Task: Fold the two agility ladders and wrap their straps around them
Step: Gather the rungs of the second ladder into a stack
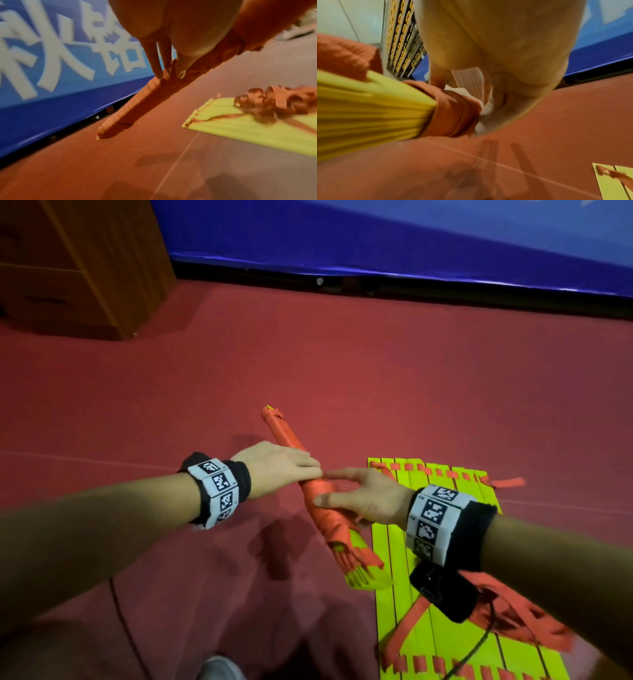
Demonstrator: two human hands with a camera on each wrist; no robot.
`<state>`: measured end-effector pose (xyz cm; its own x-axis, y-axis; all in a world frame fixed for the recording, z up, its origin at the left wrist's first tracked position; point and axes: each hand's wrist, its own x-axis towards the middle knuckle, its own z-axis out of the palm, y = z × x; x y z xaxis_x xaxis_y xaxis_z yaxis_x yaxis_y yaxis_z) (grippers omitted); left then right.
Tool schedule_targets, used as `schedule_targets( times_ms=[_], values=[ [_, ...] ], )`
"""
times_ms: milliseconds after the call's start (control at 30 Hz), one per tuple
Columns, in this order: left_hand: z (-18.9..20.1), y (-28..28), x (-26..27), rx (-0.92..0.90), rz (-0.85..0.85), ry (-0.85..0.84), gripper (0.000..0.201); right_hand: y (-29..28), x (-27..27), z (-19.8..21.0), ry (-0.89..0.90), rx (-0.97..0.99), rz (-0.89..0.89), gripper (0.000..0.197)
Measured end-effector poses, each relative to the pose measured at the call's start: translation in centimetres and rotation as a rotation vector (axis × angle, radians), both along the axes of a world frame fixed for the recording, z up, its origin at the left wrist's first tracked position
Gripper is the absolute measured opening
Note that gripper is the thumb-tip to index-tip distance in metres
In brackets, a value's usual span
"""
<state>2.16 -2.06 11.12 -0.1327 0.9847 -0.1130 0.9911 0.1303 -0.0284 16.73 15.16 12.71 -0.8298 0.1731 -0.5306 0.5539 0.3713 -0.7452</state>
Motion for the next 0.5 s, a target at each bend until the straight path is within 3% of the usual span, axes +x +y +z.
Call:
schedule_targets(
  times_ms=[133,200,267,367,433,500],
  values=[
    [-3.1,2.3,0.2,-0.122,0.097,-0.023,0.038,-0.6,-1.7,-4.0,-0.037,0.001,-0.089,0.027],
    [-5.2,3.3,-0.2,-0.098,0.330,-0.091,0.036,-1.1,-2.8,-5.7,-0.040,0.016,-0.144,0.012],
    [-7.6,3.7,-0.6,0.038,0.696,-0.304,0.037,-1.5,-4.1,-7.4,-0.027,0.032,-0.192,0.008],
    [-11.1,4.0,-0.7,0.248,1.039,-0.696,0.059,-1.9,-5.5,-9.8,0.011,0.044,-0.238,0.027],
    [-12.5,4.1,-1.3,0.252,1.135,-0.807,0.067,-2.3,-5.8,-10.8,-0.005,0.143,-0.208,0.049],
    [-14.0,3.6,-1.7,0.230,1.188,-0.903,0.068,-3.2,-5.6,-11.7,-0.017,0.217,-0.139,0.055]
  ],
)
